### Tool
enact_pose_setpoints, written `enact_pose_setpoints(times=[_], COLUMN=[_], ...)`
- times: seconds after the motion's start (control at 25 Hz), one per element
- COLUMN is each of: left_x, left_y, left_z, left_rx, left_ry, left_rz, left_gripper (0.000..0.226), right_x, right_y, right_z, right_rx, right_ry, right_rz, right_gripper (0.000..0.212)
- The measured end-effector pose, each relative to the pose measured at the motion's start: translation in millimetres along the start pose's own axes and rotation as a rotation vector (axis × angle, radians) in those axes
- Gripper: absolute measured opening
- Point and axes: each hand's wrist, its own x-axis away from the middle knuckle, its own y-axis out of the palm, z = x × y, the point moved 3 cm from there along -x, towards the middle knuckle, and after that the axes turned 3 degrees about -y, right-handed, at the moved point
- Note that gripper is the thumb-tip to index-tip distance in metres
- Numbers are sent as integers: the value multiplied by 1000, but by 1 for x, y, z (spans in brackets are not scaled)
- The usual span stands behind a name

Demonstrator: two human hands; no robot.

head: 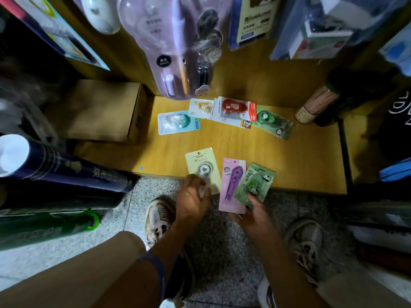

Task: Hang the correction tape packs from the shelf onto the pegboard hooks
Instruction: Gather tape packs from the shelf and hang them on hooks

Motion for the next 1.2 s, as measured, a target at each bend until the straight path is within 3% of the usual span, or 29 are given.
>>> enact_pose_setpoints(times=[0.08, 0.12, 0.16, 0.24, 0.36, 0.52, 0.6, 0.72, 1.0, 1.08, 1.2], left_x=[2, 3, 2, -1, 6, 38, 64, 104, 185, 210, 238], left_y=[2, 7, 11, 16, 12, -7, -24, -55, -119, -132, -149], left_z=[5, 5, 1, -5, 1, 45, 83, 141, 240, 258, 280], left_rx=[213, 322, 422, 469, 511, 765, 870, 970, 1091, 1131, 1171], left_ry=[-423, -625, -741, -796, -789, -746, -650, -493, -326, -242, -114], left_rz=[206, 223, 214, 156, 77, -24, -100, -209, -275, -229, -153], left_gripper=[62, 67, 68, 55, 41, 36, 24, 26, 24, 36, 37], right_x=[-7, -9, -8, -3, 14, 57, 86, 143, 264, 300, 347], right_y=[-6, -8, -10, -14, -19, -11, 0, 11, 5, -3, -2], right_z=[1, 2, 2, 0, -4, -13, -21, -39, -65, -68, -74], right_rx=[-7, -2, 2, 32, 73, 108, 80, 22, -27, -24, 1], right_ry=[-44, -55, -54, -58, -123, -190, -215, -336, -550, -569, -643], right_rz=[35, 34, 19, -9, -17, 8, -4, -53, -204, -281, -420], right_gripper=[33, 31, 27, 22, 28, 47, 45, 43, 47, 46, 50])
